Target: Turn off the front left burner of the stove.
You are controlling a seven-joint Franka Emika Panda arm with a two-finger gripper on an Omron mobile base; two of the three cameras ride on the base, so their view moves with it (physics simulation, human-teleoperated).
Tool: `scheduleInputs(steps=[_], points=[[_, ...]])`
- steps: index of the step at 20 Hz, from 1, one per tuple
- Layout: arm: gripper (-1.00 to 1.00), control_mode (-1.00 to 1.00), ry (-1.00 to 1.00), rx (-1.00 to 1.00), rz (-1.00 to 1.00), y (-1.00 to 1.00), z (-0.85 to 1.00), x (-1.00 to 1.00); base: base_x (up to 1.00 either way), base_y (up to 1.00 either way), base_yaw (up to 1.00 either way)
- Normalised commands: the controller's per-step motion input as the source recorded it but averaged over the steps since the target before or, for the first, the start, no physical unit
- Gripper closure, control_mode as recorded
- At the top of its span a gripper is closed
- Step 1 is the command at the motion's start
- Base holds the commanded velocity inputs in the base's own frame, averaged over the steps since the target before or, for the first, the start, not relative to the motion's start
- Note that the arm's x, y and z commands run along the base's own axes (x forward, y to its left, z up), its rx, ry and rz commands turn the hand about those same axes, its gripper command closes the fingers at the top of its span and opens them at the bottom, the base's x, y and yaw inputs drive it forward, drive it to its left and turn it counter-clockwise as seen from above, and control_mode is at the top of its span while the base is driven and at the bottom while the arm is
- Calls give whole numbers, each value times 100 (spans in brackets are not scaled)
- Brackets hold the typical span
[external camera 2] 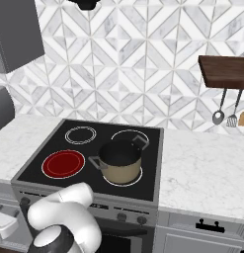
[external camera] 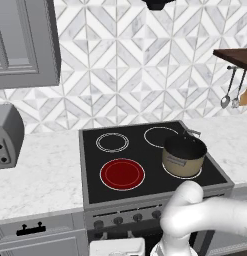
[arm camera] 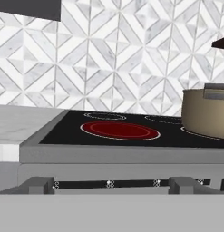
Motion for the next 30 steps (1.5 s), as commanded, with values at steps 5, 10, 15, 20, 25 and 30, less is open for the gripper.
scheduleInputs(steps=[5, 10, 15, 20, 25, 30], points=[[-100, -100, 1, 0, 1, 0, -1, 6, 0, 0, 0], [-100, -100, 3, 0, 1, 4, -1, 9, 0, 0, 0], [-100, -100, 0, -1, 0, 10, 0, 0, 0, 0, 0], [-100, -100, 0, -8, 0, 7, -1, 0, 0, 0, 0], [-100, -100, 1, -13, 1, 2, -1, 0, 0, 0, 0], [-100, -100, 3, -14, 2, 2, 0, 0, 0, 0, 0]])
